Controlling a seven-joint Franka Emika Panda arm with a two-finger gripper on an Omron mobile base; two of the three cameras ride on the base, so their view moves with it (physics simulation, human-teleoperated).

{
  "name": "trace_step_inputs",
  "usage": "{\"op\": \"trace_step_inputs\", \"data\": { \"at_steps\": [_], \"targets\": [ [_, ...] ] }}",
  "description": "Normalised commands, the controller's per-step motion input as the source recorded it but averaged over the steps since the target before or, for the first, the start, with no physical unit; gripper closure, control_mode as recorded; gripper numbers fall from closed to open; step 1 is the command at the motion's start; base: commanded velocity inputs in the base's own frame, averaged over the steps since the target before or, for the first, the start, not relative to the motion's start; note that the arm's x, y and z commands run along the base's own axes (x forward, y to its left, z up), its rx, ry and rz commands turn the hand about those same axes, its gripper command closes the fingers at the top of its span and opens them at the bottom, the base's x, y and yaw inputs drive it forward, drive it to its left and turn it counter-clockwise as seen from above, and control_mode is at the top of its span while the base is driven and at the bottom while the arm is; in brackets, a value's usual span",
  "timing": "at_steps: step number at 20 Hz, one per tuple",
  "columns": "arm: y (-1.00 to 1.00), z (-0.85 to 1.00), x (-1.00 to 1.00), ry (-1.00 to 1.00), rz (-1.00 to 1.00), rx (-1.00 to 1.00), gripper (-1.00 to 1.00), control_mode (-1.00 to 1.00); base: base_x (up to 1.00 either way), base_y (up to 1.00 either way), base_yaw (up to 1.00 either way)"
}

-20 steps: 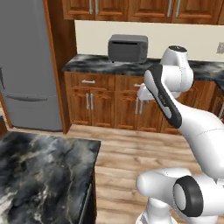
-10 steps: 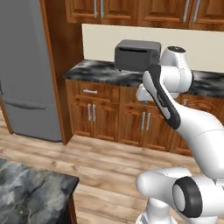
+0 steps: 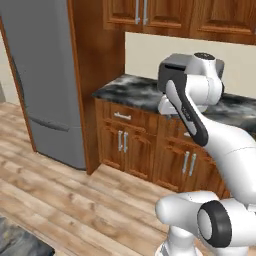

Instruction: Retrieve the chicken drumstick from the fridge and place it on the saucepan with marinade on the stove.

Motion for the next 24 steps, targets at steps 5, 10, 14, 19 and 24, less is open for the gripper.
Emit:
{"op": "trace_step_inputs", "data": {
  "at_steps": [5,10,14,19,24],
  "targets": [
    [0.0,0.0,0.0,0.0,0.0,0.0,-1.0,1.0,0.67,-0.21,0.57],
    [0.0,0.0,0.0,0.0,0.0,0.0,-1.0,1.0,0.63,0.01,0.62],
    [0.0,0.0,0.0,0.0,0.0,0.0,-1.0,1.0,0.6,0.07,0.59],
    [0.0,0.0,0.0,0.0,0.0,0.0,-1.0,1.0,0.66,0.15,0.49],
    [0.0,0.0,0.0,0.0,0.0,0.0,-1.0,1.0,0.96,-0.04,0.26]
  ]
}}
